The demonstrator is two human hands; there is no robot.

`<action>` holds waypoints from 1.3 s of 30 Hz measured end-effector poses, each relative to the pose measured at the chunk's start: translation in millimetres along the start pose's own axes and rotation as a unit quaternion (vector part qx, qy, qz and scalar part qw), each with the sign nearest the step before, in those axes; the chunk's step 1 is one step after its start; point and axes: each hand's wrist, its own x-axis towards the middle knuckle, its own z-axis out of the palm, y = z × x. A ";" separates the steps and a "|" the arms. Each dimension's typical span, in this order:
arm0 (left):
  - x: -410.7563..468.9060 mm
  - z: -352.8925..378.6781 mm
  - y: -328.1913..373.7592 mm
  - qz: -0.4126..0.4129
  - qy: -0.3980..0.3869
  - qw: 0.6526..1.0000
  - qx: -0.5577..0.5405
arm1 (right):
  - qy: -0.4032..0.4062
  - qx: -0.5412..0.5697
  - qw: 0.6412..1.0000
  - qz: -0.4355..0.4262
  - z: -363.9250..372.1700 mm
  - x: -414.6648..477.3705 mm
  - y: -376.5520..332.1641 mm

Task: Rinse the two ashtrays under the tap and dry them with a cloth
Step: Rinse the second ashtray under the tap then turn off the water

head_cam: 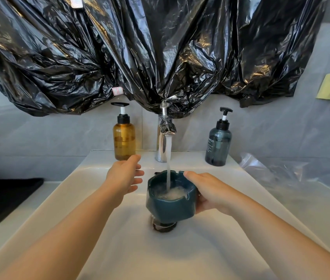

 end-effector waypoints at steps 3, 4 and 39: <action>-1.7 1.4 -0.9 -0.008 -0.002 1.000 0.005 | 0.009 0.039 0.999 -0.016 7.4 0.8 -4.3; -2.0 1.9 -1.5 -0.011 -0.002 1.000 0.006 | 0.019 0.047 0.999 -0.021 7.1 1.2 -4.6; -6.0 -1.3 -0.4 -0.018 -0.042 0.999 -0.005 | 0.183 0.145 0.943 -0.237 -10.8 13.7 1.3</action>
